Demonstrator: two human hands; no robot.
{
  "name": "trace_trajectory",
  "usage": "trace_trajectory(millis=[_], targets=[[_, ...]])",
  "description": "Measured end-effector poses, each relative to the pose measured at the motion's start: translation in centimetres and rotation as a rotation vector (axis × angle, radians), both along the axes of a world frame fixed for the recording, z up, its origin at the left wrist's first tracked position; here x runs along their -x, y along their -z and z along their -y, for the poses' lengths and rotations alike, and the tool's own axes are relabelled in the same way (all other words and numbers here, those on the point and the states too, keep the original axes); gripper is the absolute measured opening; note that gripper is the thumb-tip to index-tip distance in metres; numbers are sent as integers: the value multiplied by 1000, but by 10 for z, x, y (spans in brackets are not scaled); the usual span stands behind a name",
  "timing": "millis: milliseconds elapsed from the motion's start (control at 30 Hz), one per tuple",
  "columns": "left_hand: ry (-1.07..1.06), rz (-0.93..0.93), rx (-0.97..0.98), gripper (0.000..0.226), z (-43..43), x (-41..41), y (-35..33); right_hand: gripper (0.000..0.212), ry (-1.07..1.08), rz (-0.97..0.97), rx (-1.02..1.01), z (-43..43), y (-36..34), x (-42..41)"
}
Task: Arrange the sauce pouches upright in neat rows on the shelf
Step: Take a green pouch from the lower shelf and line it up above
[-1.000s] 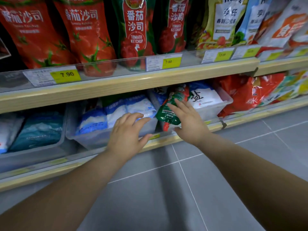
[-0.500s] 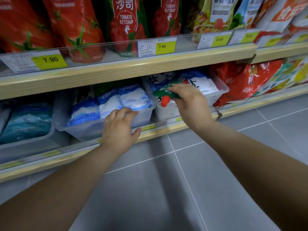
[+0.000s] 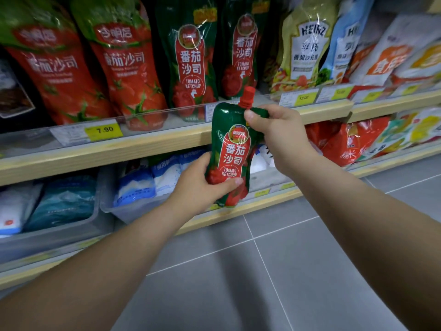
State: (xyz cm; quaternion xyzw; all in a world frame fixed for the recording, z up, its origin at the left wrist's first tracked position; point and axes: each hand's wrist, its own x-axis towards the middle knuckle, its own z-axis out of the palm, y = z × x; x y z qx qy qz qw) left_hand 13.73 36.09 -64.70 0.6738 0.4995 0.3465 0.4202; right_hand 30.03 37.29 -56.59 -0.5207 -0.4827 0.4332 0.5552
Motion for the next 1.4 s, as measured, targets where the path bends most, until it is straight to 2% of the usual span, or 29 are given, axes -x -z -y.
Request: trace_trajectory(millis=[133, 167, 267, 367, 467, 533, 700, 800, 900, 1067, 1267, 1400], targets=[[-32, 171, 38, 49, -2, 2, -10, 6, -18, -75, -15, -2, -14, 2], [-40, 197, 36, 48, -4, 1, -14, 12, -23, -84, -37, -3, -16, 1], [-61, 278, 26, 41, -11, -2, -31, 49, -63, -92, -36, 3, -11, -6], [-77, 351, 10, 40, -21, -9, -52, 78, -115, 29, 30, 12, 5, -13], [-90, 387, -43, 36, -31, -17, -74, 73, -132, 181, -25, 15, 19, -12], [-81, 398, -94, 34, -34, -21, -83, 66, -99, 216, -66, 11, 20, -9], [-37, 293, -222, 41, -33, -25, -95, 55, 51, 244, -156, 2, 16, -3], [-194, 53, -481, 59, -34, -19, -96, 55, 142, 295, -241, -8, 5, -7], [-389, -30, -631, 64, -38, -13, -92, 59, 189, 332, -268, -27, -9, -15], [-566, -143, -576, 81, -54, -21, -87, 62, 230, 373, -232, -55, -19, -21], [-636, -229, -516, 79, -65, -31, -80, 52, 207, 463, -179, -75, -19, -30], [-652, -246, -537, 76, -71, -29, -79, 69, 179, 498, -159, -83, -23, -36]])
